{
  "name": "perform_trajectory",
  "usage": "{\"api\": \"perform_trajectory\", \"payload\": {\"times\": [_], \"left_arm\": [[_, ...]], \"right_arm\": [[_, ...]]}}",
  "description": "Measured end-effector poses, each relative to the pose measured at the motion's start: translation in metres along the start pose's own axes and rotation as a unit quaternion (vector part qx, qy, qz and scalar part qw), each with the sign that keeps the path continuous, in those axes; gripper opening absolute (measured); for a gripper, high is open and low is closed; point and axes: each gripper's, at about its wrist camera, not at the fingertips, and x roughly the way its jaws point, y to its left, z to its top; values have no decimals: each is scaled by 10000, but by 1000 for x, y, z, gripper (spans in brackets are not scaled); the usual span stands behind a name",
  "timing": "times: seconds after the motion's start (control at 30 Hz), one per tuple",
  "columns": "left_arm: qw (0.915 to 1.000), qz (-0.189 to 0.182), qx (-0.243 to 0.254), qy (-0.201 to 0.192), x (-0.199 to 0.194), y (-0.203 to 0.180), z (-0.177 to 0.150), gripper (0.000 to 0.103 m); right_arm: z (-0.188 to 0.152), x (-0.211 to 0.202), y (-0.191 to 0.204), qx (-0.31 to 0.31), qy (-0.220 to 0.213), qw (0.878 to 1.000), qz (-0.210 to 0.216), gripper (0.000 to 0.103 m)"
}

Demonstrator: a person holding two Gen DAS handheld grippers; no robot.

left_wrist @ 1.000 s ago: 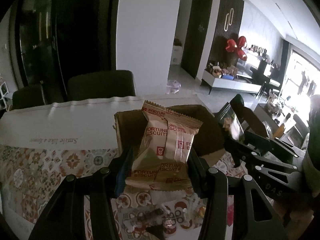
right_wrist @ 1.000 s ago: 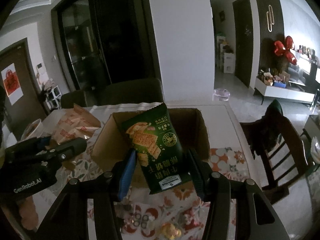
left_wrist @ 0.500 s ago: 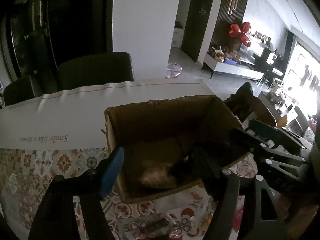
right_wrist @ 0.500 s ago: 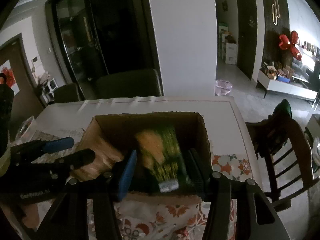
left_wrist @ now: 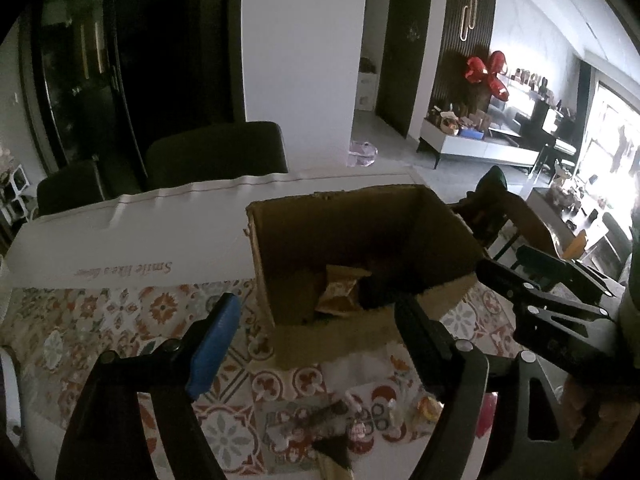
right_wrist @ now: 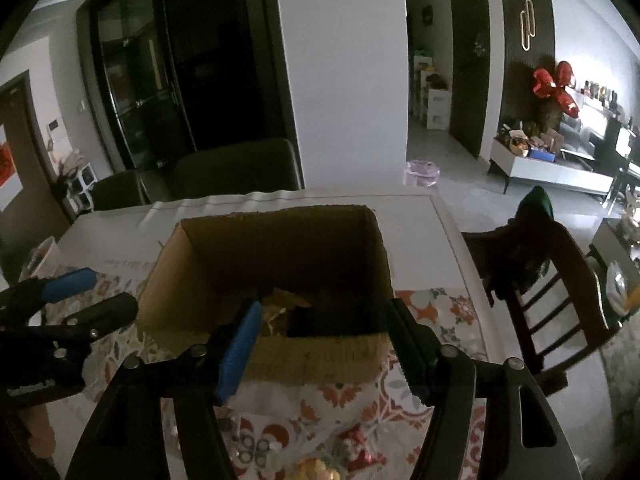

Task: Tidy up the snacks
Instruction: 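Withdraw both tools and move the left tool toward the black-and-gold bar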

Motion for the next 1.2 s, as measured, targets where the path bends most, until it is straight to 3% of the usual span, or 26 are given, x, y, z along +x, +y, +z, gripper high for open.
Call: {"api": "perform_trajectory", "payload": {"times": [0.2, 0.63, 0.83, 1.2], "left_arm": [[9998, 20, 97, -165, -26, -5, -27, 79], [9988, 240, 117, -411, -57, -14, -96, 79], [9999, 108, -87, -95, -48, -9, -122, 79], [9979, 147, -223, 594, -12, -9, -158, 79]], "right_arm": [[-22, -24, -1, 80, -96, 9999, -6, 65], [-82, -70, -4, -62, -520, 9970, -572, 65], [-103, -68, 2, -211, -349, 9982, -428, 65], [-141, -31, 5, -326, 452, 9982, -226, 65]]}}
